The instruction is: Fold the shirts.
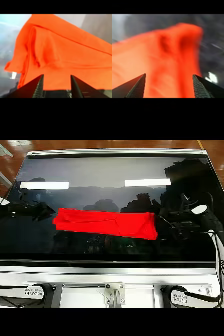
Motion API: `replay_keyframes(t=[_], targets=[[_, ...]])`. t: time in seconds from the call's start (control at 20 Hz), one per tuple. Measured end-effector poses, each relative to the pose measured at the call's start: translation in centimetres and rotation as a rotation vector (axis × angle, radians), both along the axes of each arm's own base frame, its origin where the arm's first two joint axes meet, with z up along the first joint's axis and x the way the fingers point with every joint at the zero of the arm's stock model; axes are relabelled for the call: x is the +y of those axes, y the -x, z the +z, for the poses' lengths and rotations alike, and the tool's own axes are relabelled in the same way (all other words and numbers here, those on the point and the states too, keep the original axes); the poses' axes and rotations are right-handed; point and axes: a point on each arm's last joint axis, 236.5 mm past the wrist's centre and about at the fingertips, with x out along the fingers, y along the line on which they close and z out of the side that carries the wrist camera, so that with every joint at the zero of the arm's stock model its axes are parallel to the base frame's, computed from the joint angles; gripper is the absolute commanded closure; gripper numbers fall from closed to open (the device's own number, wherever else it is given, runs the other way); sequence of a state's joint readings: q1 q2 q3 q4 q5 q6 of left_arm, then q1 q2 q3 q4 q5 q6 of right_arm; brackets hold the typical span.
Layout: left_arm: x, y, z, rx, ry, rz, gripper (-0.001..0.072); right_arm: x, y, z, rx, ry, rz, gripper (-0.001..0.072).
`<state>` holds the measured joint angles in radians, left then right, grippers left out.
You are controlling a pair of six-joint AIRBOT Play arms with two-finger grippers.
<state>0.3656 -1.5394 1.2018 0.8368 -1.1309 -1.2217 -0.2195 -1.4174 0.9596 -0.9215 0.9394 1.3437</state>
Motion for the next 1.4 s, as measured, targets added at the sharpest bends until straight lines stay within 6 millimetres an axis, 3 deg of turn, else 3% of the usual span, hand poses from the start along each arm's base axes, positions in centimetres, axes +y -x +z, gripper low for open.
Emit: replay_keyframes(t=[0.1,0.25,0.35,0.65,0.7,0.75,0.8,0.85,0.9,1.0,1.1,1.25,1.4], targets=[[0.7,0.3,1.5,-0.013,0.004,0.001,0.0296,-2.1,2.0,-1.2,0.084,0.042,0.007,0.0021],[0.5,0.9,3.6,-0.032,0.006,-0.021,0.0315,-2.3,3.9,-3.1,0.182,0.019,0.032,0.0021],[-0.2,1.3,4.8,-0.046,0.004,-0.046,0.0316,-1.3,3.6,-4.2,0.195,-0.032,0.031,0.0021],[-3.7,2.2,7.3,-0.086,-0.004,-0.147,0.0316,4.6,1.0,-5.2,0.158,-0.237,0.016,0.0036],[-4.5,2.3,7.5,-0.089,-0.001,-0.166,0.0316,5.2,0.8,-5.4,0.154,-0.247,0.019,0.0214],[-5.4,2.4,7.6,-0.092,0.001,-0.186,0.0317,5.6,0.8,-5.8,0.157,-0.253,0.022,0.0462],[-6.3,2.4,7.7,-0.096,0.005,-0.205,0.0321,5.8,0.9,-6.2,0.162,-0.250,0.024,0.0660],[-7.2,2.5,7.8,-0.099,0.009,-0.226,0.0326,6.0,0.8,-6.0,0.158,-0.256,0.025,0.0651],[-8.4,2.5,7.8,-0.105,0.010,-0.250,0.0363,6.2,0.6,-5.6,0.150,-0.269,0.020,0.0656],[-10.9,2.3,7.7,-0.122,0.007,-0.294,0.0539,6.3,0.1,-3.9,0.123,-0.303,0.009,0.0656],[-14.1,2.0,7.4,-0.147,0.002,-0.343,0.0643,6.0,-0.2,-1.7,0.083,-0.321,0.007,0.0656],[-19.4,1.9,5.7,-0.172,-0.009,-0.414,0.0663,5.1,-0.2,2.6,0.014,-0.344,0.002,0.0657],[-25.5,2.9,2.7,-0.147,0.002,-0.469,0.0663,4.5,0.6,6.8,-0.039,-0.366,0.006,0.0656]])
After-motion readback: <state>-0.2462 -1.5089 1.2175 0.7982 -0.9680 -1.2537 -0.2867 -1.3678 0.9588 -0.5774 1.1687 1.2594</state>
